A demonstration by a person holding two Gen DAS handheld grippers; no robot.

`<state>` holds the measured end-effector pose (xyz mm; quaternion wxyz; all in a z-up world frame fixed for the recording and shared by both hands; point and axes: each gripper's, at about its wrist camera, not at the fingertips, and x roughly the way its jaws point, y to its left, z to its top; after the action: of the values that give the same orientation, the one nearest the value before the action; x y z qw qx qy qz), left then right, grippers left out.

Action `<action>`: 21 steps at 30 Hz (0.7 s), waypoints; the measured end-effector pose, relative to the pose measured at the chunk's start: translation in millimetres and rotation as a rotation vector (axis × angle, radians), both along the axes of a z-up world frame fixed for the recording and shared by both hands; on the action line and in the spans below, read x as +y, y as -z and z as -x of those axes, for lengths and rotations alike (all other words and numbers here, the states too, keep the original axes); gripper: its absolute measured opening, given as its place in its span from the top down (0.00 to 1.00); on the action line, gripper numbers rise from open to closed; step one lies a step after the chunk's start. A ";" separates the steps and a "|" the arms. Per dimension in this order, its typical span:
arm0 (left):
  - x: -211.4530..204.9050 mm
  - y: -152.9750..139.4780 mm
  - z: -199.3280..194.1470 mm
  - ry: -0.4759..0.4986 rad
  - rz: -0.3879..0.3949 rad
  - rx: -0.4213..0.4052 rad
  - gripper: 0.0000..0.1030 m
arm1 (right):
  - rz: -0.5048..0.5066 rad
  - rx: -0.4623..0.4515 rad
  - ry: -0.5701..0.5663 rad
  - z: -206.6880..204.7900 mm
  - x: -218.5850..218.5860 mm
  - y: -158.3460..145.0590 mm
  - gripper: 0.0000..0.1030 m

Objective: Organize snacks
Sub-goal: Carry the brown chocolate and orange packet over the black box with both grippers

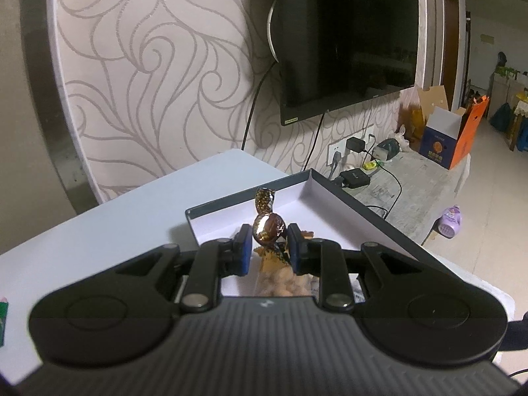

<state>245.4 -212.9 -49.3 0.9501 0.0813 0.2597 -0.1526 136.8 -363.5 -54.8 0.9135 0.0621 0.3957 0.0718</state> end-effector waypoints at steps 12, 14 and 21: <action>-14.8 10.7 -25.3 -0.006 -0.023 0.016 0.75 | -0.014 0.031 -0.025 -17.2 -12.8 12.2 0.58; -15.8 12.7 -30.5 -0.007 -0.028 0.023 0.75 | -0.010 0.038 -0.031 -20.6 -12.0 14.6 0.58; -17.0 18.0 -49.7 -0.015 -0.038 0.045 0.75 | 0.048 0.047 -0.054 -38.1 -4.6 21.3 0.58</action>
<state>295.1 -229.9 -67.3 0.9435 0.0937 0.2844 -0.1421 174.9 -368.0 -76.1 0.9029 0.0311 0.4201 0.0854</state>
